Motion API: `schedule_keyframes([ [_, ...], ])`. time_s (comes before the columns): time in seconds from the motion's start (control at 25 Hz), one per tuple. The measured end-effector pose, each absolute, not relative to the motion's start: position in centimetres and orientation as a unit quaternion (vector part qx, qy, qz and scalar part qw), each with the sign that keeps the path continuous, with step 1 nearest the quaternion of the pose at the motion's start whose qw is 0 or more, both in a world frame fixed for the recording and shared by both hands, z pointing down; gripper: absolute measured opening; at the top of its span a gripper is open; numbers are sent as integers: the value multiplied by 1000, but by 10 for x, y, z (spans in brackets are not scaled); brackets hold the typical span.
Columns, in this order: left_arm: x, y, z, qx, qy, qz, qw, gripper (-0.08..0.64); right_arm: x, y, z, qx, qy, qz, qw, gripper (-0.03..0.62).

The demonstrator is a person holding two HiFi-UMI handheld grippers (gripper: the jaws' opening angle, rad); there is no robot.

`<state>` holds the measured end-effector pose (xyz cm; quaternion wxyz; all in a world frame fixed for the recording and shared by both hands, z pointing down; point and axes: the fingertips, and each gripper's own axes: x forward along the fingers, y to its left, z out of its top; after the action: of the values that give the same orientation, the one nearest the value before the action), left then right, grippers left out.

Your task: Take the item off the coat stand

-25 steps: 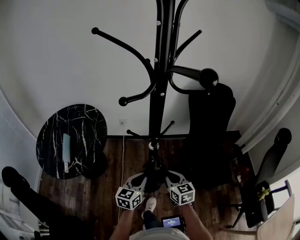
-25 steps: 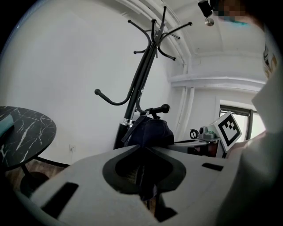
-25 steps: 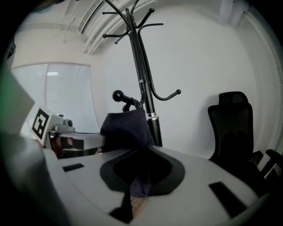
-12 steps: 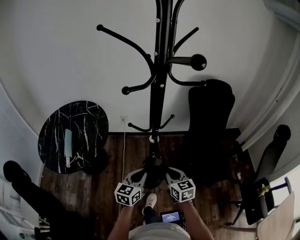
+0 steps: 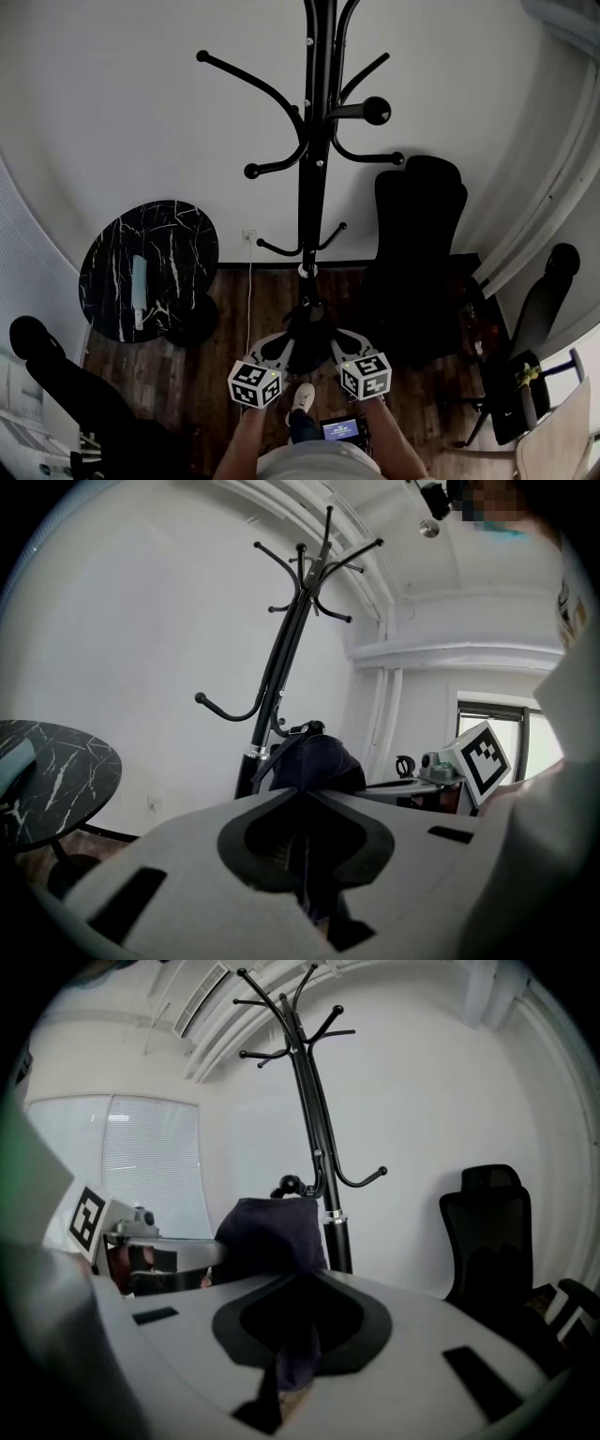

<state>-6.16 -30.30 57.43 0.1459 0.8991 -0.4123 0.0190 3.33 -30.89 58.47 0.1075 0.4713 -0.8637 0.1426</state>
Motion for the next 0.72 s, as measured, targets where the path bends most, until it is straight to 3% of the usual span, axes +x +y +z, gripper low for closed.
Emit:
schedule_keyframes([
  [0.72, -62, -260, 557, 899, -418, 11, 127, 31, 32, -265, 570, 468, -869, 109, 122, 34],
])
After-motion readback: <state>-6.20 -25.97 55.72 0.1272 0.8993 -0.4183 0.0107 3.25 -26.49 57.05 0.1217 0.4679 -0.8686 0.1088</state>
